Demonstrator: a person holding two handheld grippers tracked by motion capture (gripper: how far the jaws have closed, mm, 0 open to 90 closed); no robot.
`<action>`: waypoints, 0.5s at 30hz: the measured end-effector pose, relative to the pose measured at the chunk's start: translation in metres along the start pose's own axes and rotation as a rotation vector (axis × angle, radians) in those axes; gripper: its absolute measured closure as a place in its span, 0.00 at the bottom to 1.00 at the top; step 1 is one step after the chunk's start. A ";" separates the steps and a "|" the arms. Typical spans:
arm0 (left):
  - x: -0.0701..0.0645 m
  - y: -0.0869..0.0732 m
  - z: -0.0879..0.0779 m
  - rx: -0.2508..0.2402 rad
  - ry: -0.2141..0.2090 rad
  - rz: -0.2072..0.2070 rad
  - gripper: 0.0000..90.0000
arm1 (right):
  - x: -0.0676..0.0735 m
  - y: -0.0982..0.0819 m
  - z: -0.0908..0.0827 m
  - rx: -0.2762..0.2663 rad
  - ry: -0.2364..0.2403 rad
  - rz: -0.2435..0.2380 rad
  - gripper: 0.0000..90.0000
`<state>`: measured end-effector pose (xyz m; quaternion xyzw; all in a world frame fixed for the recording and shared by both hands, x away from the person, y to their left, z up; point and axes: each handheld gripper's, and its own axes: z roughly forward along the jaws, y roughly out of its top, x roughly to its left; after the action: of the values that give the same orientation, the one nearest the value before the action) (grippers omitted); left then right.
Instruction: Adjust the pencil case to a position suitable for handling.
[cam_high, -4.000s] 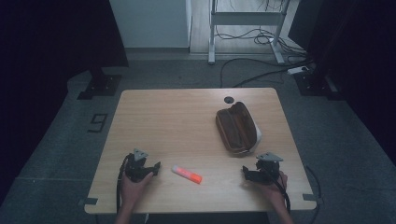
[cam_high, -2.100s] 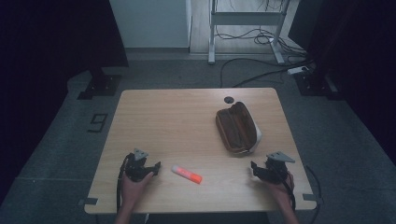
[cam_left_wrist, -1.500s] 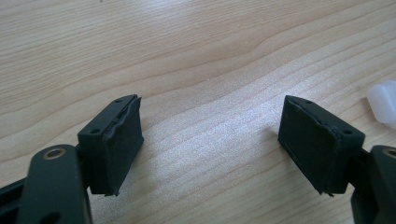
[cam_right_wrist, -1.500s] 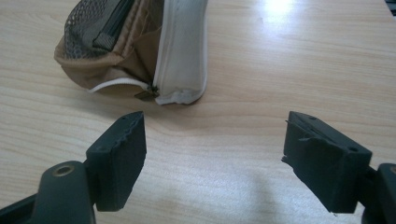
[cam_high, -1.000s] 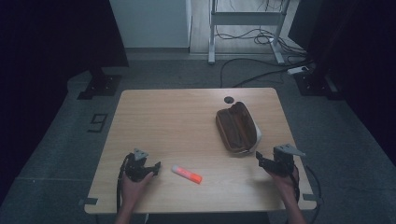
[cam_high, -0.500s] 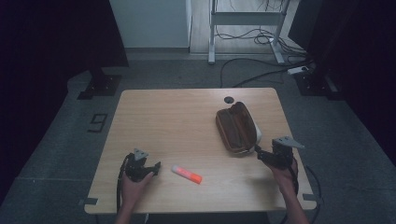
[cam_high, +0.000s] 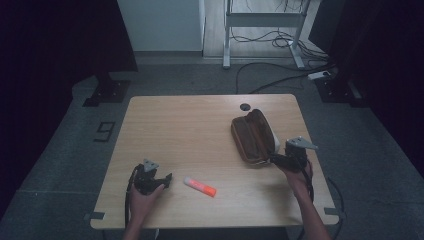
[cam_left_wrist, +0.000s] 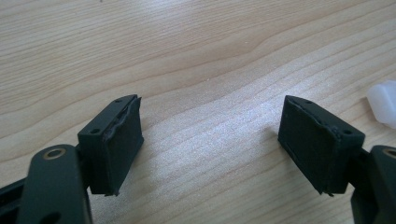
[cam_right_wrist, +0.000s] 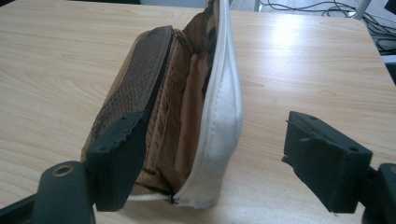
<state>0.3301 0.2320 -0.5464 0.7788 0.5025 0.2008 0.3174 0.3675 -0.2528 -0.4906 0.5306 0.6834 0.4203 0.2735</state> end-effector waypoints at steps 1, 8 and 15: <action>0.000 0.000 0.000 0.000 -0.001 0.000 0.24 | 0.000 0.001 0.002 0.003 0.004 0.004 0.23; 0.000 0.000 0.000 0.000 0.000 0.000 0.24 | 0.000 0.001 0.017 0.013 0.024 0.013 0.27; 0.000 0.000 0.000 0.000 -0.001 0.000 0.24 | -0.004 -0.001 0.032 0.022 0.049 0.049 0.37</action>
<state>0.3301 0.2320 -0.5463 0.7788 0.5025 0.2003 0.3175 0.3944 -0.2474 -0.5075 0.5398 0.6812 0.4323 0.2404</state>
